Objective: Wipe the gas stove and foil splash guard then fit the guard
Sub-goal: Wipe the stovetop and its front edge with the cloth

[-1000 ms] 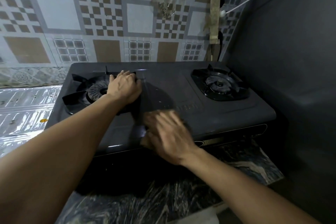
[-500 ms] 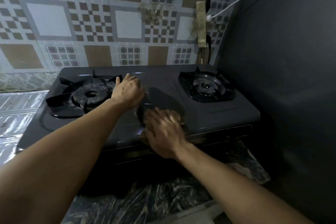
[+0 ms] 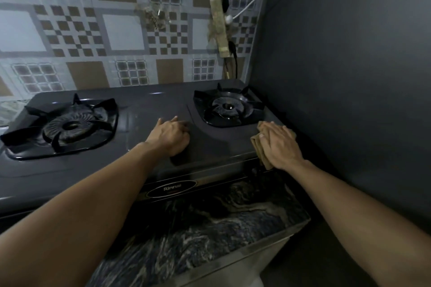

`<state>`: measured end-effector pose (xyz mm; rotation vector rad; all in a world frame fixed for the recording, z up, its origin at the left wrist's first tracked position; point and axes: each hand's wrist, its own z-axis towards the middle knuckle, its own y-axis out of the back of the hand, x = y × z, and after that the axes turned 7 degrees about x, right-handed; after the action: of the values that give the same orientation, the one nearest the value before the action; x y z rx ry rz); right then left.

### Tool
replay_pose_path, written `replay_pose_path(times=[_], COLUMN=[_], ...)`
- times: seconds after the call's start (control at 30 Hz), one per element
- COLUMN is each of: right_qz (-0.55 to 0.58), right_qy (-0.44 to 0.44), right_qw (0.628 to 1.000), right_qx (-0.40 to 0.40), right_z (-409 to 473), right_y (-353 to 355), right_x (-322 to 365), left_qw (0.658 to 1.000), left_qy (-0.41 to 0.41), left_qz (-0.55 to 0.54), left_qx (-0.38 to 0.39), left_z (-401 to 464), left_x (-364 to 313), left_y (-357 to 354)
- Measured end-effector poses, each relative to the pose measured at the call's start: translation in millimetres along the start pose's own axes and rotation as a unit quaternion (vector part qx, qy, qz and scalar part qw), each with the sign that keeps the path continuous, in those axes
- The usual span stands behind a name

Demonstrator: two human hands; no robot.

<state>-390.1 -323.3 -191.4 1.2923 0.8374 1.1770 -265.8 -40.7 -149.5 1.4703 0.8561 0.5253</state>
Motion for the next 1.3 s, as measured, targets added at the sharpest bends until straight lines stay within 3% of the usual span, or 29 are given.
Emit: replay_pose_path(times=[0.27, 0.47, 0.6, 0.77, 0.9, 1.0, 1.1, 1.17, 1.23, 1.3], right_qz=[-0.005, -0.002, -0.030, -0.040, -0.048, -0.060, -0.057, -0.045, -0.043, -0.046], right_qy=[-0.052, 0.111, 0.209, 0.339, 0.402, 0.433, 0.459, 0.475, 0.488, 0.501], right_qw=[0.999, 0.993, 0.977, 0.938, 0.912, 0.897, 0.884, 0.876, 0.868, 0.860], right_qx=[0.016, -0.028, -0.005, 0.056, 0.062, 0.064, 0.069, 0.076, 0.080, 0.083], right_z=[7.0, -31.4, -35.2, -31.2, -26.7, -29.0, -31.4, -31.7, -32.9, -33.0], right_y=[1.0, -21.1, -28.7, -31.9, -39.1, -41.5, -42.3, -44.9, -46.9, -48.9], right_x=[-6.7, 56.9, 123.5, 197.1, 247.9, 283.6, 312.4, 331.4, 352.8, 375.2], left_qw=[0.995, 0.990, 0.989, 0.964, 0.924, 0.865, 0.835, 0.797, 0.737, 0.669], left_qy=[0.079, 0.108, 0.131, 0.218, 0.315, 0.409, 0.458, 0.506, 0.538, 0.510], left_qz=[-0.001, 0.010, -0.073, -0.089, -0.102, -0.071, -0.097, -0.174, -0.296, -0.443], left_qx=[0.058, 0.092, 0.002, -0.127, -0.191, -0.284, -0.290, -0.279, -0.282, -0.311], left_z=[-3.1, -3.2, -31.4, -94.0, -151.4, -193.9, -225.2, -241.1, -254.0, -259.0], left_x=[-10.0, -5.5, 6.6, 65.4, 113.4, 141.0, 158.1, 168.9, 176.6, 180.7], left_y=[-1.3, 0.0, 6.9, 9.2, 6.0, 0.2, -4.9, -6.9, -5.5, -4.7])
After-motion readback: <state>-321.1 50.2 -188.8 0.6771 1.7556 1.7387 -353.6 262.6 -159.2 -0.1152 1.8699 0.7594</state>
